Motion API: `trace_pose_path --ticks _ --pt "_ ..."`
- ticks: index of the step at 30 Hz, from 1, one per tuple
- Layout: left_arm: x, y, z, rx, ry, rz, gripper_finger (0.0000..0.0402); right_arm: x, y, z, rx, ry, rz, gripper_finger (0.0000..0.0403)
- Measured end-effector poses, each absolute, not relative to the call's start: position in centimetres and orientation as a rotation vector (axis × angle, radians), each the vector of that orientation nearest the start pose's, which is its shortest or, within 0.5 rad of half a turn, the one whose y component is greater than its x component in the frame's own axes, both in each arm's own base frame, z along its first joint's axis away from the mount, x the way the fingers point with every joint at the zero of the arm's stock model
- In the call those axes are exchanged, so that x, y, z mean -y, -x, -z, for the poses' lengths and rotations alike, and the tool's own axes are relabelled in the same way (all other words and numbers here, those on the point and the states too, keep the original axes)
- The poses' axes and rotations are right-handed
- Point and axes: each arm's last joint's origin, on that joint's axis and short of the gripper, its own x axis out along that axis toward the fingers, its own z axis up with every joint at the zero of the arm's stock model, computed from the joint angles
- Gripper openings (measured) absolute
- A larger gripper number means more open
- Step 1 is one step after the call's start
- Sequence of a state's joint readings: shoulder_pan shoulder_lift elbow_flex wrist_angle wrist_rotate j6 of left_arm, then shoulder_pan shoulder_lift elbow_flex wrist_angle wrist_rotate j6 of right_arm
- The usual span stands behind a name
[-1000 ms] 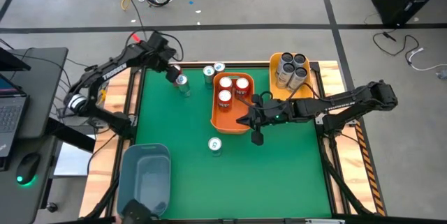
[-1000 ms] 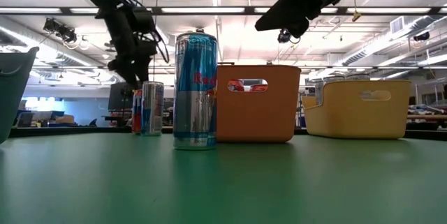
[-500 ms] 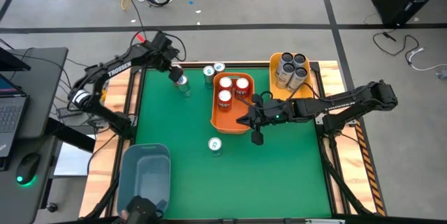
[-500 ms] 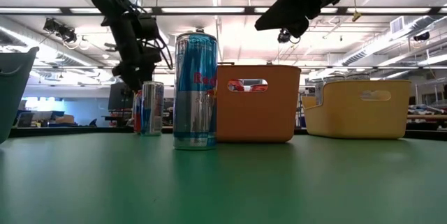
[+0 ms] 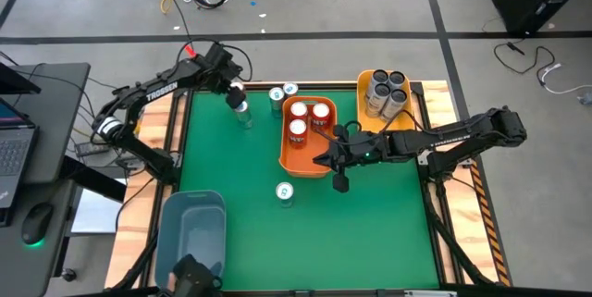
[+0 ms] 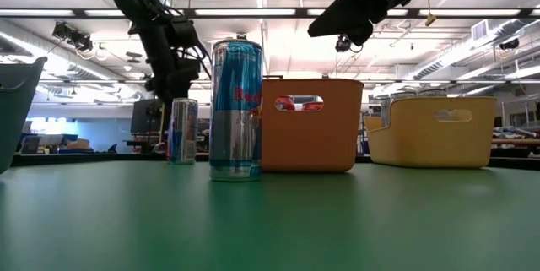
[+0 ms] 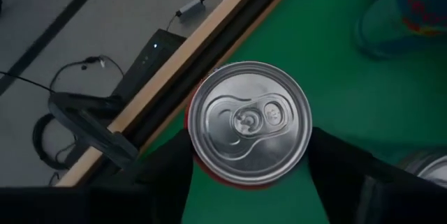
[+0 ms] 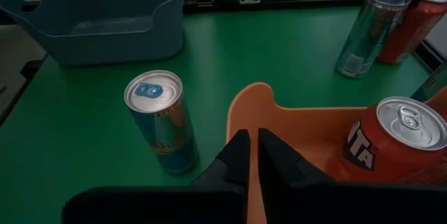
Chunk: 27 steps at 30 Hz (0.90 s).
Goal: Sort soda cans
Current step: Put the orange soda can into the orange bin
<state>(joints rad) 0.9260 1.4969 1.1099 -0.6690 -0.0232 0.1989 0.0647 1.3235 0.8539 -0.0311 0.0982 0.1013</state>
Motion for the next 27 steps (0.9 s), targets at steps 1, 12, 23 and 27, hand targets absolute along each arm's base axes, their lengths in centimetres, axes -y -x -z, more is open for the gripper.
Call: trace_pose_path --ticks 1,12,23,27 --pt "-23.8 -17.8 -24.6 -1.053 0.304 -0.751 0.0234 -1.6 -28.5 -25.6 -0.497 -0.058 0.058 0.0018" --pt "-24.0 -17.9 -25.5 -1.057 0.289 -0.765 0.0210 -1.6 -28.5 -25.6 -0.498 -0.058 0.058 0.0021" --pt "-24.4 -18.1 -28.1 -0.999 0.263 -0.775 0.0207 -1.6 -28.5 -25.5 -0.500 -0.058 0.058 0.0022" --pt "-24.6 -18.3 -30.0 -0.965 0.247 -0.783 0.0204 -1.6 -28.5 -25.5 -0.505 -0.045 0.055 0.0023"
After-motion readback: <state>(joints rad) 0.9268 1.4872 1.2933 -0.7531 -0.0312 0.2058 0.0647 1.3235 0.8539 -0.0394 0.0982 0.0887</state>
